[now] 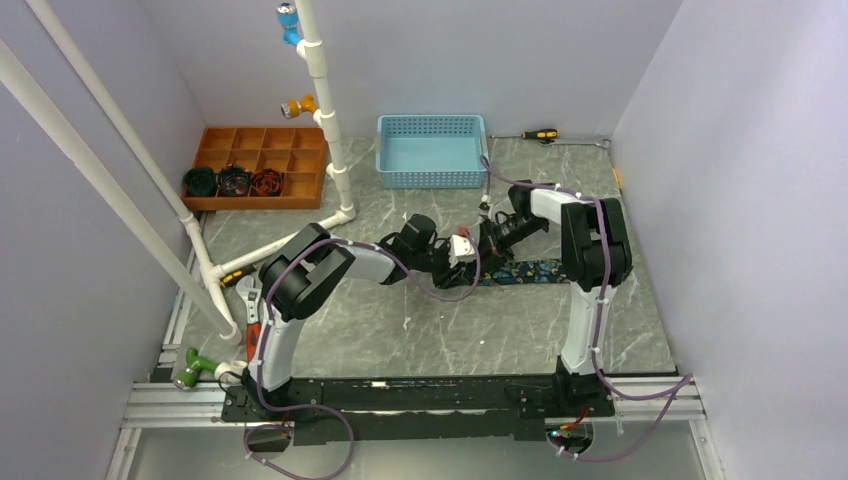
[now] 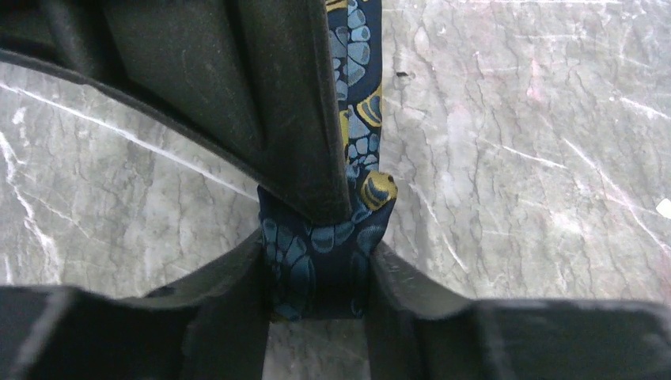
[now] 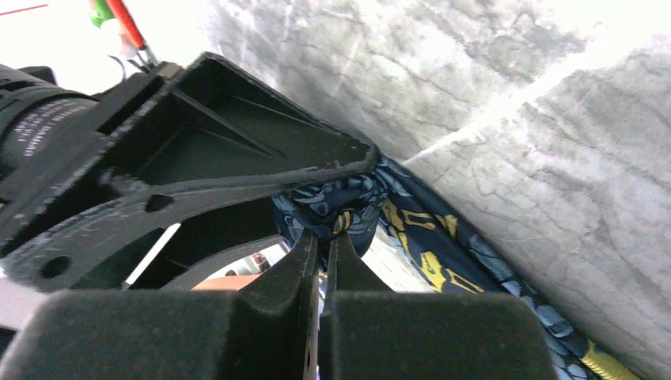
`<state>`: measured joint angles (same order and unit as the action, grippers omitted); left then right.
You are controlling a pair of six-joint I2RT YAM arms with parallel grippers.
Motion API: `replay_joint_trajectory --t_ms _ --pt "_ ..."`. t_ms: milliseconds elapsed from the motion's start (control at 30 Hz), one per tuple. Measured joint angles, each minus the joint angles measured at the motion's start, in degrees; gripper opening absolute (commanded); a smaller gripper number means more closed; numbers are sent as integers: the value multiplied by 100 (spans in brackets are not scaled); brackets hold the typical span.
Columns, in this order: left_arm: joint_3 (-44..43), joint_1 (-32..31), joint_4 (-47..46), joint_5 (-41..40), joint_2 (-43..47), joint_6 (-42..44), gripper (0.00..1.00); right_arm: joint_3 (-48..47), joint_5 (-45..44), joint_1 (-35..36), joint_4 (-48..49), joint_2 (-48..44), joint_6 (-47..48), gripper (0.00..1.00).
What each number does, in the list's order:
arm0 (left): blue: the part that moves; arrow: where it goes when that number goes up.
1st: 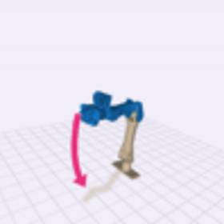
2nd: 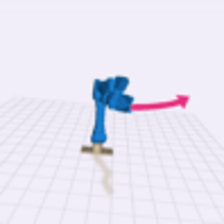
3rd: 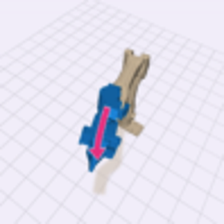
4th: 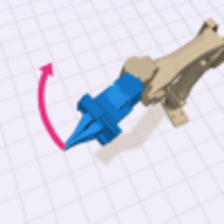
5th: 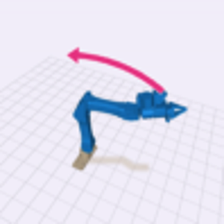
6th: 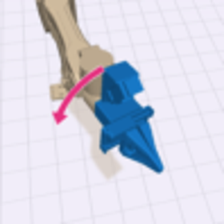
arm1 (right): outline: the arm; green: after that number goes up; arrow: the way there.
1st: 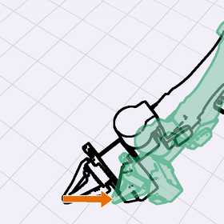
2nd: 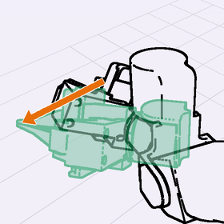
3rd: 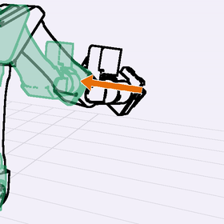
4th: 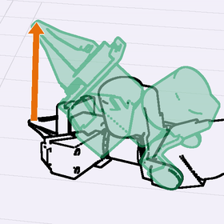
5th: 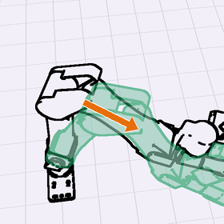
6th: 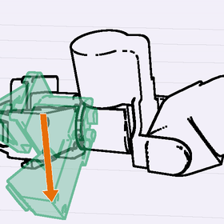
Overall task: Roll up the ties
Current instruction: Roll the tie at the center of the board.
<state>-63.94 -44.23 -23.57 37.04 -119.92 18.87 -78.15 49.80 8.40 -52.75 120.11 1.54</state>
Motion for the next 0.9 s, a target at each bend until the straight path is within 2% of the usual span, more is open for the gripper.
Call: replay_joint_trajectory --t_ms 167,267,500,600,700,800,900 --pt "345 136 -422 289 72 76 68 -13 -120 -57 -116 142 59 0" --pt "533 236 -752 555 79 96 73 -98 -234 -149 -271 240 55 0" --pt "597 264 -1668 870 -240 -170 72 -350 -560 -133 -588 365 -13 0" --pt "468 243 -2074 892 -472 -393 66 -426 -743 -70 -664 365 -24 0" --pt "284 214 -2326 890 -688 -603 53 -483 -846 -9 -710 363 -17 0" --pt "229 205 -2323 1003 -743 -654 36 -483 -863 13 -675 341 0 0" --pt "232 195 -2022 881 -612 -625 31 -496 -918 68 -573 289 59 0"
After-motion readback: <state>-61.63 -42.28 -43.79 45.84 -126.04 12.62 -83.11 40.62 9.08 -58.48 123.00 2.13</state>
